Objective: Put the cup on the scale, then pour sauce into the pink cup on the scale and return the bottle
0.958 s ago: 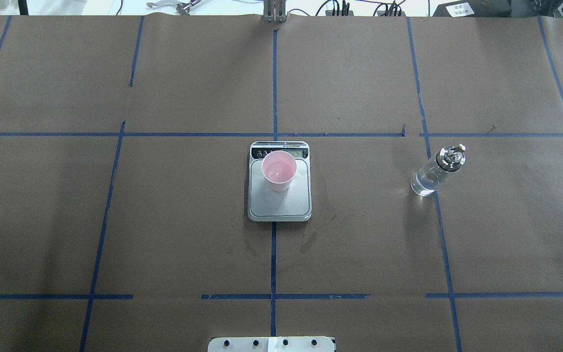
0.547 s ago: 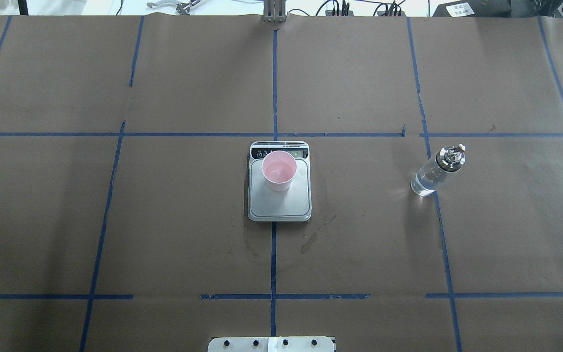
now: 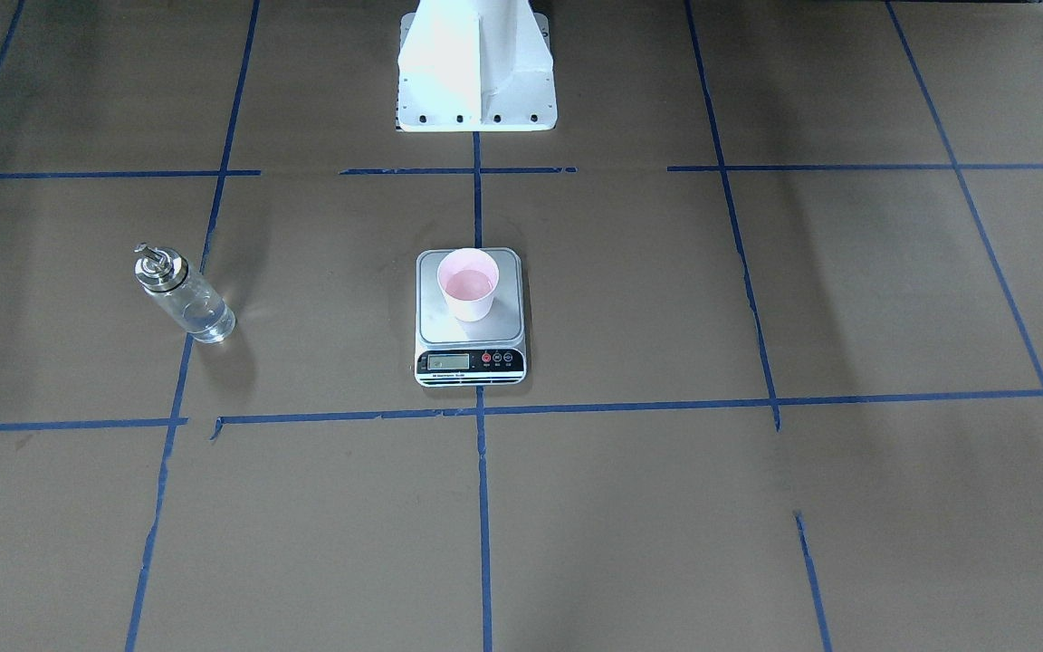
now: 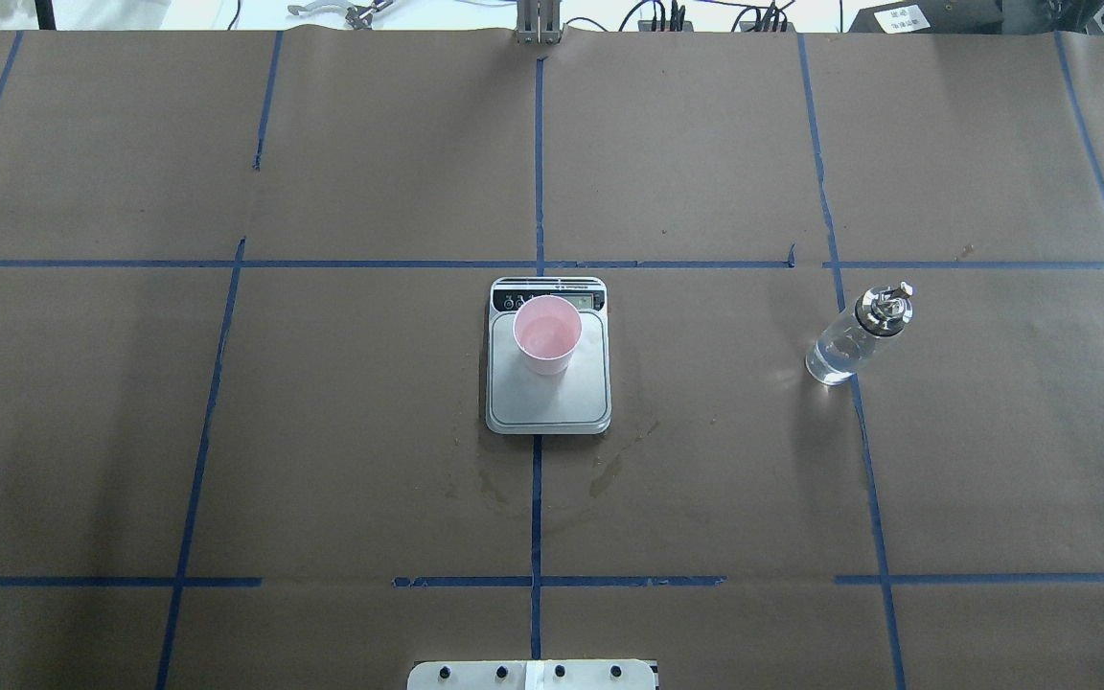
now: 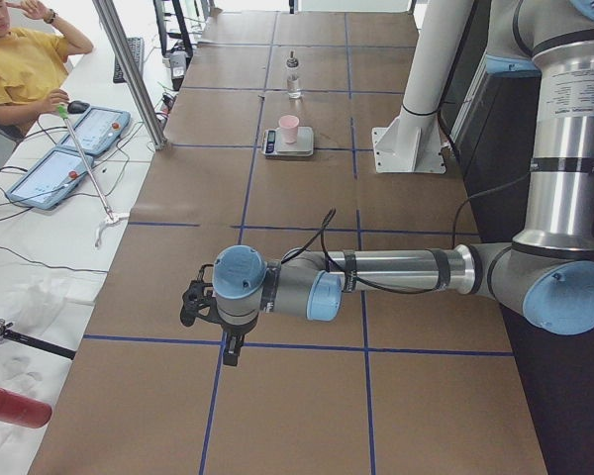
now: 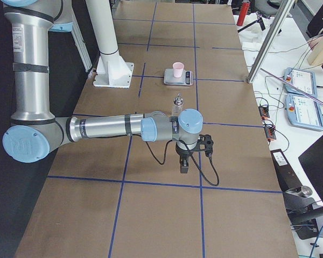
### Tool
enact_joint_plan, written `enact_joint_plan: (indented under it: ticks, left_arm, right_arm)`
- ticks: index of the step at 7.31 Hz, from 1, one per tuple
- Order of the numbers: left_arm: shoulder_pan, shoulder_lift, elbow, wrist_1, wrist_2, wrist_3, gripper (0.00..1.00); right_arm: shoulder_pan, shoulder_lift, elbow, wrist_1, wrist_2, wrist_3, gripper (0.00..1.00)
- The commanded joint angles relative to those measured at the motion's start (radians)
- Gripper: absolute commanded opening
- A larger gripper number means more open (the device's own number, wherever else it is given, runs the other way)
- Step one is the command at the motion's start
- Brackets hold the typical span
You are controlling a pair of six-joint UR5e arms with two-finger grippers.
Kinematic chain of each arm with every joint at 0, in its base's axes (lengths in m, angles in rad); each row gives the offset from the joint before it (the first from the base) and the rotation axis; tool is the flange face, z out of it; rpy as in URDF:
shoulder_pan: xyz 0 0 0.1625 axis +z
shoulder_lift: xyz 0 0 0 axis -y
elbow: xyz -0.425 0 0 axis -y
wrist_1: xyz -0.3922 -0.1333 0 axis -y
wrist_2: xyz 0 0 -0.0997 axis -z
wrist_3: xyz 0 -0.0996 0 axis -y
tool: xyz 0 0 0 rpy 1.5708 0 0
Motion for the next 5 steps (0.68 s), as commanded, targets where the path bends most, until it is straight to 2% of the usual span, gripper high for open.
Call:
enact_joint_plan:
  ticks: [1,2,3,4,5]
  left_arm:
    - [0.001,0.005,-0.067,0.002,0.007,-0.076,1.00]
    - [-0.002,0.009,-0.081,0.078,0.007,-0.074,1.00]
    - [-0.004,0.011,-0.142,0.172,0.012,-0.064,1.00]
    - [0.005,0.038,-0.137,0.189,0.065,0.041,1.00]
    - [0.016,0.019,-0.135,0.262,0.169,0.148,1.00]
  right_arm:
    - [-0.012,0.009,-0.007,0.002,0.003,0.004,1.00]
    - [-0.013,0.009,-0.007,0.005,0.001,0.004,1.00]
    - [-0.013,0.012,-0.016,0.020,0.001,0.005,1.00]
    - [-0.013,0.013,-0.018,0.023,-0.002,-0.005,1.00]
    - [-0.013,0.018,-0.021,0.022,-0.003,-0.008,1.00]
